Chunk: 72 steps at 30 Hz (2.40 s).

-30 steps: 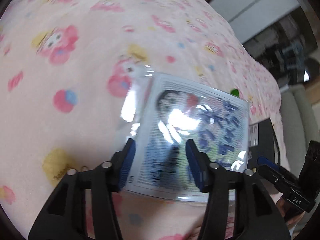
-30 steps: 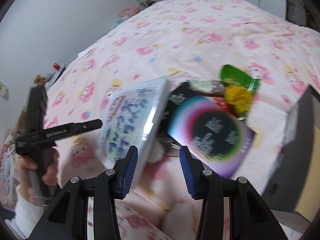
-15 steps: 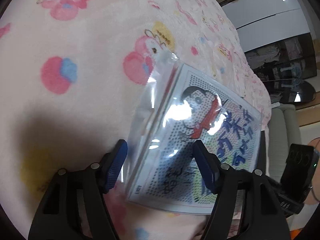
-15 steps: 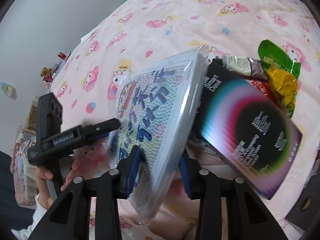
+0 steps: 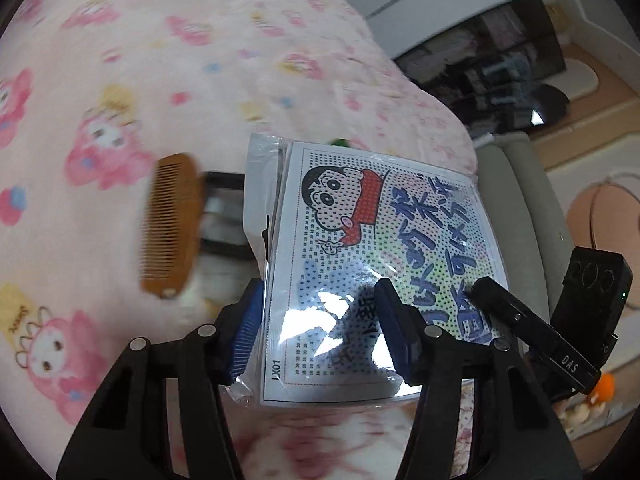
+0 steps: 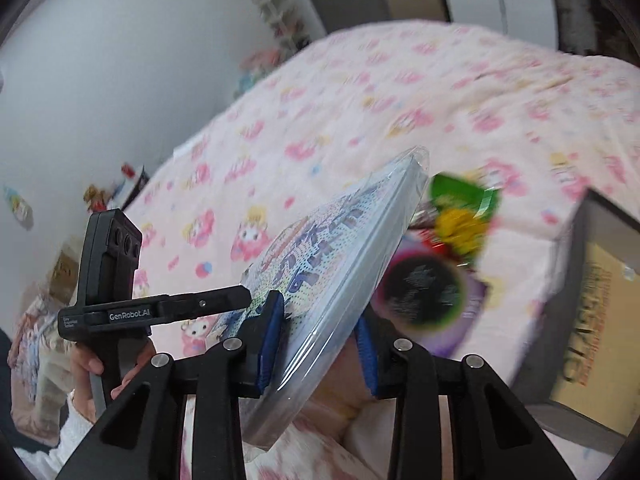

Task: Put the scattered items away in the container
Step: 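Grasp the clear-packaged cartoon sticker sheet with the right gripper and lift it, then carry the sticker sheet over the black box and lower it inside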

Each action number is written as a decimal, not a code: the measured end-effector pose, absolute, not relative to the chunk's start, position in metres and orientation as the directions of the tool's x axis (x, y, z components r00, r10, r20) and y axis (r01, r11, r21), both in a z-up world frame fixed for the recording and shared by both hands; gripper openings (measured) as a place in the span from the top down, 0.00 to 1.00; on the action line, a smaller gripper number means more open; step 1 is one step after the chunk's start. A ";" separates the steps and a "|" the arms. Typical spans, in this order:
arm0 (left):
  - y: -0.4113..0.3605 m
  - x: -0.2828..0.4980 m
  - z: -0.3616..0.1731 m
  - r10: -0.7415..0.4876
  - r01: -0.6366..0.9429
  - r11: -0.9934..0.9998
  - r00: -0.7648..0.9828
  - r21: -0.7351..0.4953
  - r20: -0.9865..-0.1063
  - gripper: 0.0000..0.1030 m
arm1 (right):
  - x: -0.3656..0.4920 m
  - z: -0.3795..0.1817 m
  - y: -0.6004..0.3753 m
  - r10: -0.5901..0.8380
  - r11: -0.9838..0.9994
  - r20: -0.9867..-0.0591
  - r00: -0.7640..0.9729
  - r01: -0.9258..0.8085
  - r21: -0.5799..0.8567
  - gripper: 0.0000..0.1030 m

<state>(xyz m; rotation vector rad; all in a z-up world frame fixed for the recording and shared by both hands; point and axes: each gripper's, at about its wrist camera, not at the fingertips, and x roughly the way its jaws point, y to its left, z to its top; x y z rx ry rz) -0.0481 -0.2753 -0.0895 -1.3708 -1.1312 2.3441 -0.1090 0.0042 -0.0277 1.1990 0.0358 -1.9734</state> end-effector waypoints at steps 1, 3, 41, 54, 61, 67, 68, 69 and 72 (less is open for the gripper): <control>-0.264 -0.054 -0.080 0.525 0.172 -0.693 -0.546 -0.700 -0.653 0.45 | -0.109 -0.018 0.021 -0.623 -0.684 -0.742 -0.249 0.633 0.362 0.70; -0.239 -0.062 -0.065 0.553 0.118 -0.700 -0.533 -0.704 -0.640 0.45 | -0.108 -0.003 0.051 -0.623 -0.706 -0.725 -0.295 0.610 0.359 0.70; 0.078 -0.224 -0.128 0.531 -0.199 -0.844 -0.194 -0.497 -0.825 0.51 | -0.213 -0.100 0.343 -0.208 -0.975 -0.876 -0.435 0.159 0.152 0.66; 0.088 -0.268 -0.149 0.466 0.009 -0.881 -0.148 -0.473 -0.872 0.30 | -0.238 -0.089 0.344 -0.092 -0.996 -0.828 -0.553 0.052 0.076 0.63; 0.088 -0.282 -0.165 0.482 0.104 -0.865 -0.102 -0.491 -0.870 0.23 | -0.216 -0.061 0.364 -0.048 -0.999 -0.767 -0.640 0.032 0.036 0.55; 0.123 -0.271 -0.159 0.493 -0.053 -0.870 -0.052 -0.490 -0.869 0.21 | -0.226 -0.088 0.399 -0.117 -0.984 -0.815 -0.567 -0.044 0.172 0.55; 0.129 -0.268 -0.159 0.506 -0.082 -0.861 -0.026 -0.502 -0.862 0.21 | -0.228 -0.091 0.402 -0.117 -0.982 -0.818 -0.563 -0.056 0.179 0.55; 0.133 -0.266 -0.158 0.508 -0.102 -0.858 -0.010 -0.504 -0.861 0.21 | -0.230 -0.093 0.405 -0.111 -0.981 -0.820 -0.562 -0.071 0.182 0.55; 0.130 -0.263 -0.155 0.511 -0.116 -0.855 -0.016 -0.506 -0.859 0.25 | -0.231 -0.098 0.412 -0.104 -0.976 -0.818 -0.565 -0.102 0.194 0.55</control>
